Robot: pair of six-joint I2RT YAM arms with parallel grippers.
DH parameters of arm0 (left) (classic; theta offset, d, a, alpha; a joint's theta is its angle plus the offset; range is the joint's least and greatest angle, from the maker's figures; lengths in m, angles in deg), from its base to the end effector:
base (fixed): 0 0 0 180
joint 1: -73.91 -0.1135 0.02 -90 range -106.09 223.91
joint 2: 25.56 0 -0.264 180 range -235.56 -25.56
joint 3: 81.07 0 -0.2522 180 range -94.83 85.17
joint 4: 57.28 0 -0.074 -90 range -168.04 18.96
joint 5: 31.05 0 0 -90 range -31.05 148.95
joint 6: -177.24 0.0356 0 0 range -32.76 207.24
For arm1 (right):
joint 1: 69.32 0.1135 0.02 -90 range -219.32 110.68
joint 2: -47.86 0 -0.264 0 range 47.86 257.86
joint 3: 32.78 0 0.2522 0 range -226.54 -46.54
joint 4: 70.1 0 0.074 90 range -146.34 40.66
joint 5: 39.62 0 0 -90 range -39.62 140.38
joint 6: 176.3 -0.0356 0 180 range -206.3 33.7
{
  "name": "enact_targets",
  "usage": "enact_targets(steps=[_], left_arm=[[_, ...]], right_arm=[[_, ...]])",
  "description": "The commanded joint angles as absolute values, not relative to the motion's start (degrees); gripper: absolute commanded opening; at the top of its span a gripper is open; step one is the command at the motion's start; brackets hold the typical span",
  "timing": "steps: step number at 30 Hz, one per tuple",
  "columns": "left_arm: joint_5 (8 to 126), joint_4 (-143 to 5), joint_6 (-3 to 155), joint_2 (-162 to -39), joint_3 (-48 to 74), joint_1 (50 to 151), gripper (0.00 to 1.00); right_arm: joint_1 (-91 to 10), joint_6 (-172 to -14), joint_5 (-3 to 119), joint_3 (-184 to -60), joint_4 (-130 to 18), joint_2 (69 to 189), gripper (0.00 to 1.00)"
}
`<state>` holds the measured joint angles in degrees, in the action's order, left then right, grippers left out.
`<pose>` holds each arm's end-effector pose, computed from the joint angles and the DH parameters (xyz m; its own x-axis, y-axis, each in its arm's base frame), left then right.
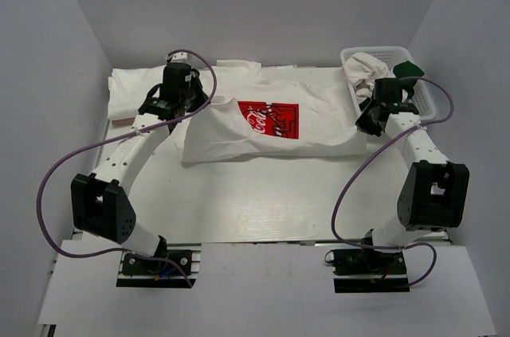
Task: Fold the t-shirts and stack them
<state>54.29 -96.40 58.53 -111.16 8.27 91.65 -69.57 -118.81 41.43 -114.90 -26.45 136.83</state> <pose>0.3263 -0.1013 0.3376 -0.5829 -0.3162 -0.7485 -0.0461 0.9326 -0.3581 0.3351 -0.0070 0.2631 -0.5952 0.5335 -0.6009 0.5018 0.8308 0.2406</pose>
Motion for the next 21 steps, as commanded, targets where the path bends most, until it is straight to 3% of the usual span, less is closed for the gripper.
enact_targets(steps=[1, 10, 14, 21], left_arm=[[50.1, -91.1, 61.6, -112.1, 6.7, 91.4, 0.0], [47.0, -84.6, 68.5, -122.3, 2.0, 90.9, 0.0], [44.1, -84.6, 68.5, -127.5, -1.3, 90.4, 0.0], [42.2, -79.2, 69.5, -135.9, -6.3, 88.4, 0.0]], right_arm=[[-69.5, -117.9, 40.4, -119.1, -27.4, 137.6, 0.0], [-69.5, -117.8, 39.6, -125.9, -24.7, 144.3, 0.0], [-69.4, -118.2, 39.7, -128.3, -24.4, 146.4, 0.07], [-69.4, -117.8, 39.2, -131.9, -24.4, 148.5, 0.01]])
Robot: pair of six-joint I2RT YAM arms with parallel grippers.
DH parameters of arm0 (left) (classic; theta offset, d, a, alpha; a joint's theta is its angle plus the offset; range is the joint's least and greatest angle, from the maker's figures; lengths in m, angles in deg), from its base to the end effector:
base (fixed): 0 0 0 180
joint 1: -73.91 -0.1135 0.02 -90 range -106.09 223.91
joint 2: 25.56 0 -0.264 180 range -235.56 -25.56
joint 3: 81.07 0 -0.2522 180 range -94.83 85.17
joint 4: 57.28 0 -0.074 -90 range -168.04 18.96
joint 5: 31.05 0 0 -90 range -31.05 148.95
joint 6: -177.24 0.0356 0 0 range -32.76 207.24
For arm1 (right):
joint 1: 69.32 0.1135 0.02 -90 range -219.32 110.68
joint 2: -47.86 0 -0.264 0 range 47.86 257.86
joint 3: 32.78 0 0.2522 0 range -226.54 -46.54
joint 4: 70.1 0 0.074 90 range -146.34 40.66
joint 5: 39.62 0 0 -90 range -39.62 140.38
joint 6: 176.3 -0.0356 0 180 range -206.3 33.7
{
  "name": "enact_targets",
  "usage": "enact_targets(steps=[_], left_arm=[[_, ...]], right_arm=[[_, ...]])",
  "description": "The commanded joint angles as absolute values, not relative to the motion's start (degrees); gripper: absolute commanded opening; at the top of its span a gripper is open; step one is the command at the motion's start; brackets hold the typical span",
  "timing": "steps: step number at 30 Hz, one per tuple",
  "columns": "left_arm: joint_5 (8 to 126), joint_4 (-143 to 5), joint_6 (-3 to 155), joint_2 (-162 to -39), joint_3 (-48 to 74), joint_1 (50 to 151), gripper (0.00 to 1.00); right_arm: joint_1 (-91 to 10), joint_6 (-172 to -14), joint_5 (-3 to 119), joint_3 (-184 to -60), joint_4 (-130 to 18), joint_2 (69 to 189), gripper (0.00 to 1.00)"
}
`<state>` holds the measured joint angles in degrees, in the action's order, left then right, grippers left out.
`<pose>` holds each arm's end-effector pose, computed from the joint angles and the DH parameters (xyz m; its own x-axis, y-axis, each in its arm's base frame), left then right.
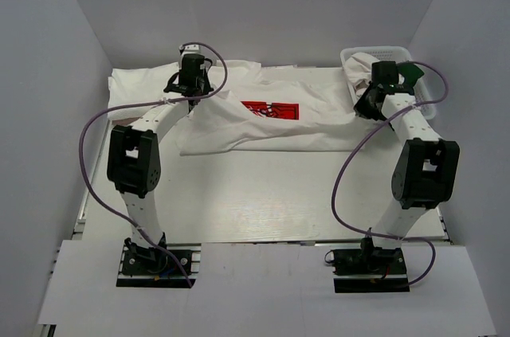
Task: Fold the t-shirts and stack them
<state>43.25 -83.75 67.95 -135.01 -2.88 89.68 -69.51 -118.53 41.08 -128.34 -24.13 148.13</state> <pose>0.4333 -0.1124 0.2682 -0.5246 -0.1823 -0.8316 -0.1348 0.9823 -0.1303 0.3875 -0.0070 0.2681 -0.5981 0.5283 -0.6027 0.5020 0.8331 0.2322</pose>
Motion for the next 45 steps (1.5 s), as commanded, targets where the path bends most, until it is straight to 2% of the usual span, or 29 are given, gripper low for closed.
enact_targets(steps=[1, 4, 6, 9, 10, 11, 12, 13, 14, 15, 16, 22, 24, 26, 27, 28, 29, 34, 40, 45], left_arm=[[43.6, -78.2, 70.0, -136.7, -6.9, 88.4, 0.0], [48.9, -75.6, 72.5, -139.9, -8.5, 87.9, 0.0], [50.3, -76.9, 73.9, -141.8, -11.8, 87.9, 0.0], [49.0, -77.5, 74.4, -144.9, -15.0, 87.9, 0.01], [47.5, -78.4, 74.4, -145.5, -16.1, 87.9, 0.07], [47.4, -80.3, 74.4, -147.2, -19.0, 87.4, 0.24], [47.4, -81.2, 74.4, -147.8, -20.4, 87.4, 0.83], [47.4, -82.0, 73.9, -148.3, -21.5, 87.4, 1.0], [47.4, -82.6, 73.9, -148.3, -23.4, 87.4, 1.0], [47.4, -83.9, 73.4, -148.3, -23.9, 87.4, 1.0], [47.4, -84.6, 72.6, -148.3, -23.9, 87.4, 1.0], [49.5, -91.2, 70.8, -141.1, -21.1, 87.4, 1.0], [50.9, -91.9, 68.3, -134.8, -14.9, 87.4, 1.0], [53.8, -88.9, 66.7, -130.0, -4.2, 88.1, 1.0], [54.8, -87.9, 66.0, -125.8, -0.8, 88.1, 1.0], [55.7, -87.2, 65.2, -124.1, 2.3, 88.1, 1.0], [56.6, -86.6, 64.2, -122.8, 7.6, 88.1, 1.0], [60.4, -82.8, 60.3, -122.3, 17.9, 88.1, 1.0], [59.7, -88.9, 58.6, -134.1, 12.7, 87.4, 1.0], [58.1, -94.8, 56.5, -137.6, 14.9, 87.4, 1.0]], right_arm=[[-69.4, -117.9, 39.3, -132.2, -24.3, 148.8, 0.01], [-67.5, -117.7, 40.1, -132.5, -24.4, 149.7, 0.07], [-67.1, -117.5, 39.9, -132.7, -24.3, 150.3, 0.19], [-66.6, -117.2, 39.5, -134.0, -24.3, 151.7, 0.2], [-66.7, -117.1, 39.4, -134.5, -23.9, 152.1, 0.23], [-66.2, -117.0, 39.0, -136.0, -23.5, 152.4, 0.34], [-66.2, -117.0, 39.1, -136.5, -23.3, 152.5, 0.4], [-66.1, -116.5, 38.9, -136.9, -23.3, 152.5, 0.44], [-65.9, -116.4, 38.7, -138.0, -23.3, 152.2, 0.49], [-65.4, -116.3, 38.5, -138.2, -23.2, 151.8, 0.58], [-65.3, -116.1, 37.9, -138.4, -23.1, 151.4, 0.6], [-63.8, -115.2, 37.7, -136.5, -23.3, 145.4, 0.64], [-62.9, -115.1, 39.0, -132.3, -24.4, 143.9, 0.65], [-62.0, -114.7, 40.8, -125.3, -25.9, 140.5, 0.72], [-61.9, -114.5, 41.1, -123.6, -28.4, 139.4, 0.8], [-61.6, -114.1, 42.5, -122.2, -28.9, 139.2, 0.81], [-61.3, -113.5, 43.9, -118.9, -29.5, 138.9, 0.9], [-60.0, -109.6, 47.1, -114.6, -35.8, 141.6, 0.9], [-59.2, -108.7, 47.8, -116.2, -39.2, 150.6, 0.9], [-59.2, -109.5, 47.4, -111.1, -39.2, 151.0, 0.9]])
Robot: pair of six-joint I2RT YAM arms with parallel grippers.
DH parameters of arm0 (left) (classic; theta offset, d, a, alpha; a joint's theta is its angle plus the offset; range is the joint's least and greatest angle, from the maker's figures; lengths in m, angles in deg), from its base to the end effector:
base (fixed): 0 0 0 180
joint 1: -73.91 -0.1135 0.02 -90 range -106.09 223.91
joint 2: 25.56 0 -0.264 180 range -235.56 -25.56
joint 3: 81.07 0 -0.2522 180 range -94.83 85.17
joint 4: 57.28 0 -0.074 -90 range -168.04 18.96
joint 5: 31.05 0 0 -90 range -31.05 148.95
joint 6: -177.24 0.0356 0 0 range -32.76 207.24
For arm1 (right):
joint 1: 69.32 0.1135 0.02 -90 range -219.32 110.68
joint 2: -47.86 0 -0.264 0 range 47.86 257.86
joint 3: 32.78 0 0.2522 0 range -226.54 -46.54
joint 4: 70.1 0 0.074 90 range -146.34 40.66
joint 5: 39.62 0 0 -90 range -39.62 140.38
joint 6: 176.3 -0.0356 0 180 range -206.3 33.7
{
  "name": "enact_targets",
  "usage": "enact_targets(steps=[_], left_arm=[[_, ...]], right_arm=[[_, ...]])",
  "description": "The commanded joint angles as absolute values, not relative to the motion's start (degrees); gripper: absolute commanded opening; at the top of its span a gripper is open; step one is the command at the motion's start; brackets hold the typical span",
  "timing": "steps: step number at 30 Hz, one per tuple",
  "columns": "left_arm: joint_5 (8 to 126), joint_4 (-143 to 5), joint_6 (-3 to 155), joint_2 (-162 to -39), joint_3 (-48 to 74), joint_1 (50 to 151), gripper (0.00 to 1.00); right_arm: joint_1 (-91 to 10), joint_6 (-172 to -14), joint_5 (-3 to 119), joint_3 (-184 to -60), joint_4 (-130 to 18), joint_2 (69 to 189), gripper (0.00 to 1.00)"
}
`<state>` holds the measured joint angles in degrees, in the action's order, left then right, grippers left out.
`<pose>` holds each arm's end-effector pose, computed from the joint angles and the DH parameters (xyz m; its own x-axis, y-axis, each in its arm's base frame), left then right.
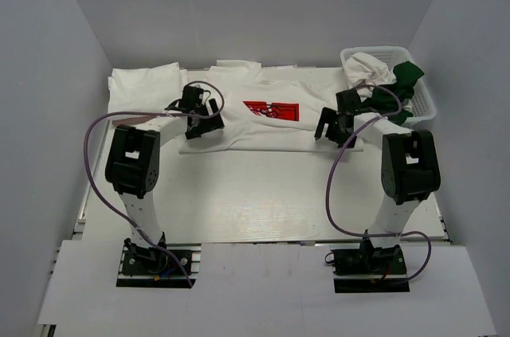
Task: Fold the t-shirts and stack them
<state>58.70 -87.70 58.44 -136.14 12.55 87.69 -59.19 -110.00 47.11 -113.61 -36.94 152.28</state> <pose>0.3946 -0.0966 0.1679 -0.8075 -0.2980 -0.5091 -0.1749 0.9452 -0.2758 0.3714 0.0643 0.1766 -0.8120 0.2626 -0.5212 0.1983 0.9641 0.1767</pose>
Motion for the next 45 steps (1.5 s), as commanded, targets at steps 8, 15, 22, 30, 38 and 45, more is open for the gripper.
enact_targets(steps=[8, 15, 22, 30, 38, 45], left_arm=[[59.3, -105.3, 48.0, -123.7, 33.9, 87.9, 1.0], [58.2, -127.5, 43.0, -103.5, 40.2, 87.9, 1.0], [53.1, -123.9, 45.0, -98.2, 29.5, 88.4, 1.0], [57.2, -110.5, 49.7, -108.9, 24.9, 88.4, 1.0], [57.7, -108.3, 51.5, -114.8, 22.9, 88.4, 1.0], [54.2, -102.6, 52.1, -116.2, 26.8, 87.9, 1.0]], right_arm=[[-57.6, -114.0, 52.4, -91.1, -37.9, 137.5, 0.9], [-52.4, -115.0, 57.1, -83.2, -23.4, 122.4, 0.9], [-51.7, -114.2, 55.1, -89.9, -26.6, 116.0, 0.9], [-51.6, -114.1, 56.7, -91.3, -30.4, 122.7, 0.9], [-51.6, -113.1, 53.5, -88.9, -25.8, 120.6, 0.9], [-51.5, -115.8, 54.5, -88.2, -35.3, 124.1, 0.9]])
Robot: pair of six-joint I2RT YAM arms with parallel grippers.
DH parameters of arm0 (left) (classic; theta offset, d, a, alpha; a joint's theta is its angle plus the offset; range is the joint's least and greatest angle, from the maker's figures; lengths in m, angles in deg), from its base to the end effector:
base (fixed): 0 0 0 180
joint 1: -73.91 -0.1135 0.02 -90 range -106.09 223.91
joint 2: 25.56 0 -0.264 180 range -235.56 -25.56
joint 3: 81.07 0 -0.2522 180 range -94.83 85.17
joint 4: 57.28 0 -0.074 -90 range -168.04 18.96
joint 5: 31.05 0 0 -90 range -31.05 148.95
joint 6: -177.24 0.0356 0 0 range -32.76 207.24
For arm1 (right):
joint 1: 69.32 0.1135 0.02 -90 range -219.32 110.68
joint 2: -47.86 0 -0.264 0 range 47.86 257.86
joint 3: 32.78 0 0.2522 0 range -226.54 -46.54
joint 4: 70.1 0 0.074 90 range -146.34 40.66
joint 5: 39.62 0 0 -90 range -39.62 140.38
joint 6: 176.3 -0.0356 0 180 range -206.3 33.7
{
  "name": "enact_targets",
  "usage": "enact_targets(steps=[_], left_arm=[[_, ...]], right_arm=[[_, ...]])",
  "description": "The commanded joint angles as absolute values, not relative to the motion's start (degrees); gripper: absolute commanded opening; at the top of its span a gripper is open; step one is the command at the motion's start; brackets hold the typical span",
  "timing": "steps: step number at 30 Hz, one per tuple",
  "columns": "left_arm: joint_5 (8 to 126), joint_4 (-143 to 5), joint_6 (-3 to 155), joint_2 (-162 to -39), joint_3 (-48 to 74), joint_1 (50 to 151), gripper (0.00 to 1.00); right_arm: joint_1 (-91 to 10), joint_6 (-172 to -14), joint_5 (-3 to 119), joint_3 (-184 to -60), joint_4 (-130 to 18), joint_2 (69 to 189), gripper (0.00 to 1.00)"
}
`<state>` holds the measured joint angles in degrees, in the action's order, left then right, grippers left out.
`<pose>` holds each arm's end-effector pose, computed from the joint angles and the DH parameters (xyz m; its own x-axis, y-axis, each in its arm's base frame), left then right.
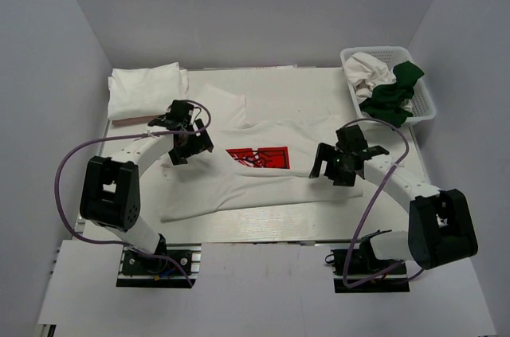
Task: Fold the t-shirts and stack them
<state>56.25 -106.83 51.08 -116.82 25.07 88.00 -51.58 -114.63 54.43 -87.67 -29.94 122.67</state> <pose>0.3005 -0.0737 0.2012 -0.8535 -0.3934 -0.3417 -0.3447 0.9180 -0.1960 0.2303 0.0763 0.1874 -0.8868 0.2133 -0.4100 0.0947 0.9522 0.2906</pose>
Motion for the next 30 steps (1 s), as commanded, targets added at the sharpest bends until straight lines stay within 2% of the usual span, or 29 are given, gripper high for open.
enact_targets(steps=[1, 8, 11, 15, 19, 30], left_arm=[[53.4, -101.5, 52.7, -116.2, 27.3, 87.3, 1.0], [52.8, -97.3, 54.0, -115.6, 28.5, 87.3, 1.0], [52.1, -96.8, 54.0, -114.6, 28.5, 87.3, 1.0], [51.5, -95.4, 54.0, -113.2, 27.9, 87.3, 1.0], [48.1, -97.1, 54.5, -113.2, 25.1, 87.3, 1.0], [46.6, -94.0, 57.3, -116.9, 18.9, 87.3, 1.0]], right_arm=[[-51.7, -116.1, 54.0, -88.7, -37.0, 125.2, 0.9], [-51.7, -115.9, 44.9, -91.2, -43.5, 129.3, 0.9], [-51.8, -116.5, 40.3, -91.2, -53.9, 131.4, 0.9], [-51.9, -116.5, 38.0, -96.6, -59.8, 135.5, 0.9], [-51.8, -115.2, 38.3, -105.2, -58.4, 138.5, 0.9], [-51.8, -111.5, 39.0, -96.2, -50.3, 127.2, 0.9]])
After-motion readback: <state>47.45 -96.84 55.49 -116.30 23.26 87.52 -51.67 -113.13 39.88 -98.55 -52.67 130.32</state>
